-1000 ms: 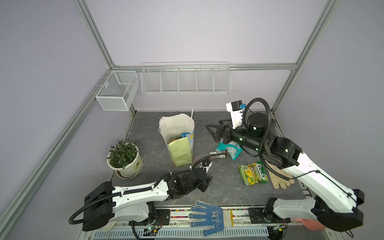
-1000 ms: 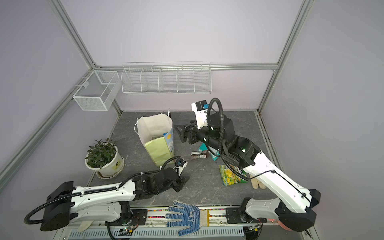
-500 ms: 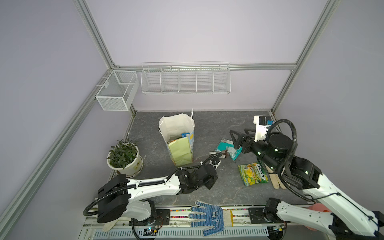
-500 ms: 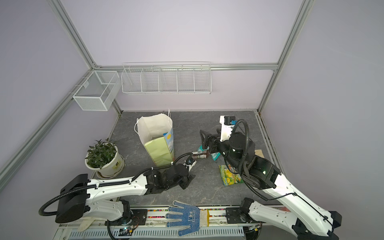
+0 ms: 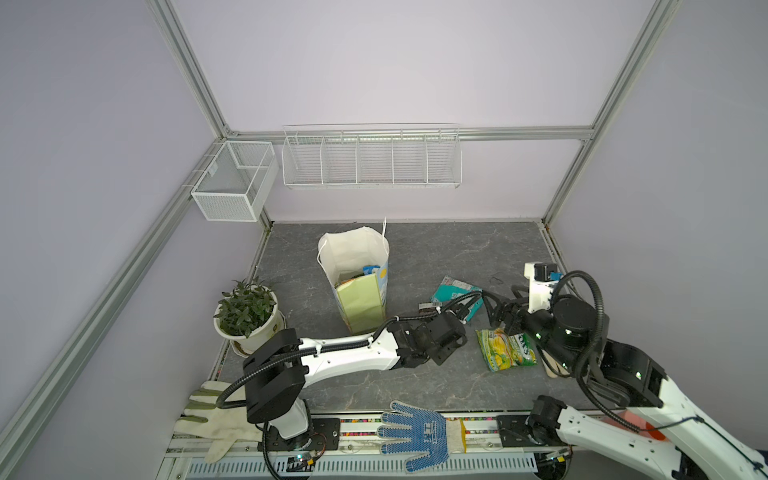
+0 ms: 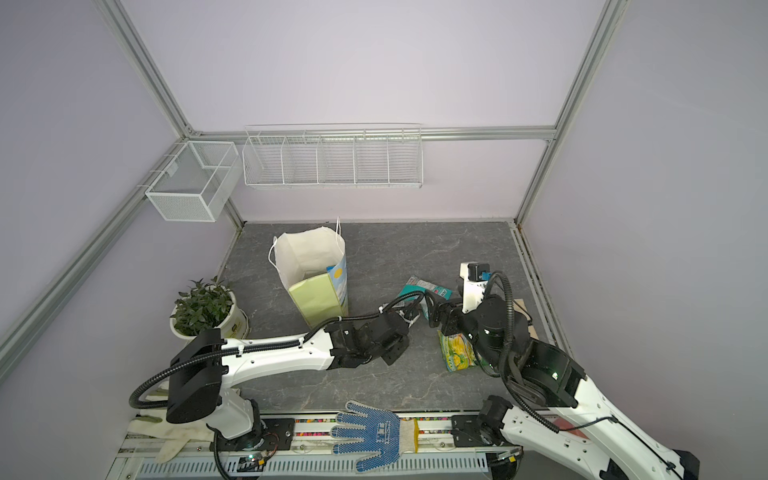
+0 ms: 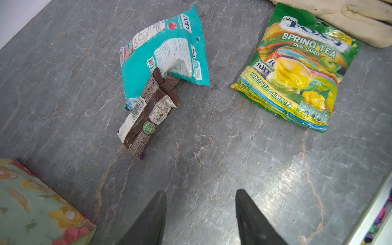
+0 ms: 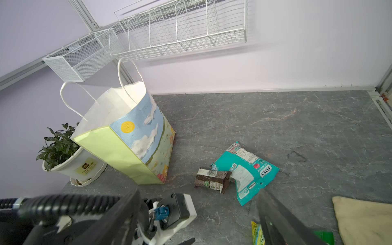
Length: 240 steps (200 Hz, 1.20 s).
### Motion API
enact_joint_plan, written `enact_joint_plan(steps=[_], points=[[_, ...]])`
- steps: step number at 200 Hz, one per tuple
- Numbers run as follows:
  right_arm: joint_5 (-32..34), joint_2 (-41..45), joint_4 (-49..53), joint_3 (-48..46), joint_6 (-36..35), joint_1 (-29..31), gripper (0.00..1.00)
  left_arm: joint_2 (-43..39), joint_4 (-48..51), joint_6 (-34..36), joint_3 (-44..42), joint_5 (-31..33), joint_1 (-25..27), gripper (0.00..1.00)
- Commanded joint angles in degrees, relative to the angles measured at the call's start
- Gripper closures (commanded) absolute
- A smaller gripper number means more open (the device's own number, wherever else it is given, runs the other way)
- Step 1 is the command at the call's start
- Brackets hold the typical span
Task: Place the snacks into the paper bag
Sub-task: 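Reach the left gripper toward the brown chocolate bar packet while the right gripper draws back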
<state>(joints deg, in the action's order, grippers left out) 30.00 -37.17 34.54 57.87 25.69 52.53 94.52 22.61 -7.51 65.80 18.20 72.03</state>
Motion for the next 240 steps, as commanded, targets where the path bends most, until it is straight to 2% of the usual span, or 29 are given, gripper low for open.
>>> enact_joint_plan(steps=[1,65,106,240], points=[[2.6,3.6,3.0,-1.4,0.7,-0.4,0.12,2.3,3.1,2.7,2.5,2.2,0.1,0.47],[7.5,11.3,10.1,-3.5,2.8,-0.5,0.12,6.6,2.7,4.4,5.9,4.1,-0.8,0.47],[8.6,15.4,11.6,-5.1,3.6,-0.5,0.12,8.3,0.9,4.1,6.5,3.0,-2.9,0.47],[8.5,16.8,13.6,-6.1,3.6,-0.5,0.12,12.1,-4.0,4.0,7.0,-1.8,-7.6,0.47]])
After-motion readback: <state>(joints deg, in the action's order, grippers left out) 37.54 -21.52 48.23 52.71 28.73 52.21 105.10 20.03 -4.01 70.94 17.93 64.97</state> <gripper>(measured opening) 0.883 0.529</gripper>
